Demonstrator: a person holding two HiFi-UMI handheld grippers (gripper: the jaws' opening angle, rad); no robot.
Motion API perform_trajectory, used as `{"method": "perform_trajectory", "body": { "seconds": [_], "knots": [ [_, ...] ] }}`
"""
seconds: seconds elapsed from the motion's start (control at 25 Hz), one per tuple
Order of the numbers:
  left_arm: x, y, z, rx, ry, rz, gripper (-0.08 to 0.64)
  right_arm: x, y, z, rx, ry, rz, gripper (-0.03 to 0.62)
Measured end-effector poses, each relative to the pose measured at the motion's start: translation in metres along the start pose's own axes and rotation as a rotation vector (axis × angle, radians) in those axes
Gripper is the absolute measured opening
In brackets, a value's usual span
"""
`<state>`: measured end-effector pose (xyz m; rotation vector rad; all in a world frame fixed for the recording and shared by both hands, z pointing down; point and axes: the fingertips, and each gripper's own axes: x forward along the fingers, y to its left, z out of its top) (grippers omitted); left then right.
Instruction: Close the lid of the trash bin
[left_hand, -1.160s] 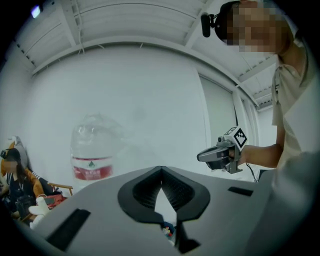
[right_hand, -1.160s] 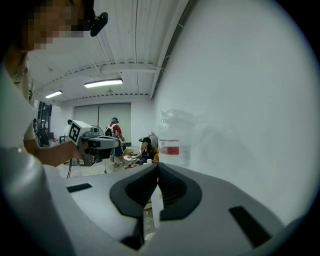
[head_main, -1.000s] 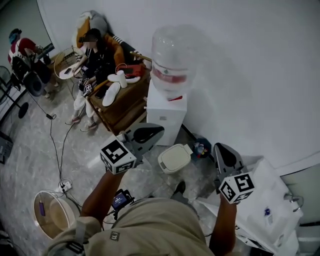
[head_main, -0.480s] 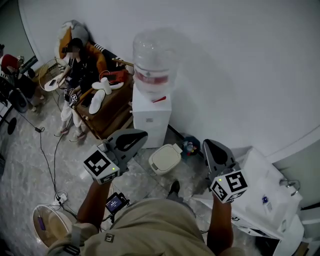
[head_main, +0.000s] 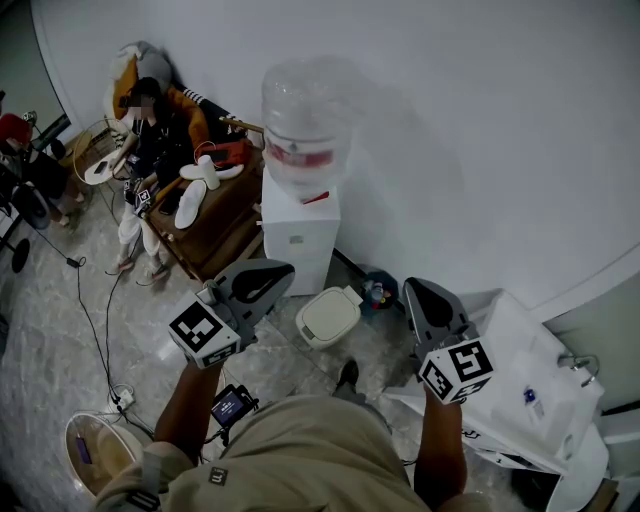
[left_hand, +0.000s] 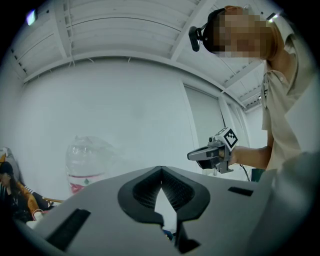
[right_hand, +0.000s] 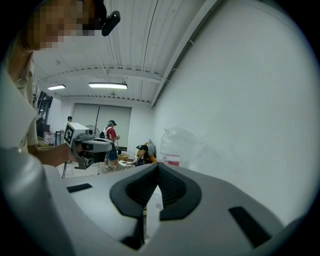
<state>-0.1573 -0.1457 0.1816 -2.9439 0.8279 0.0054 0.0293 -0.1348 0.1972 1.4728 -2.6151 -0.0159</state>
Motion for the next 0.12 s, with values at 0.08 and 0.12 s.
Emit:
{"method": "perform_trajectory", "body": {
  "seconds": [0.08,0.12],
  "knots": [
    [0.0,0.0007,-0.001,-0.003,0.001,0.001,0.015,0.0009,-0.0004,-0.0004,0.002,0.001,-0.002,0.021],
    [0.0001,0.001,-0.0016,-0.004,0.002,0.001,0.015,0.0013,-0.0007,-0.0007,0.003,0.002,-0.003,0.021]
  ]
}}
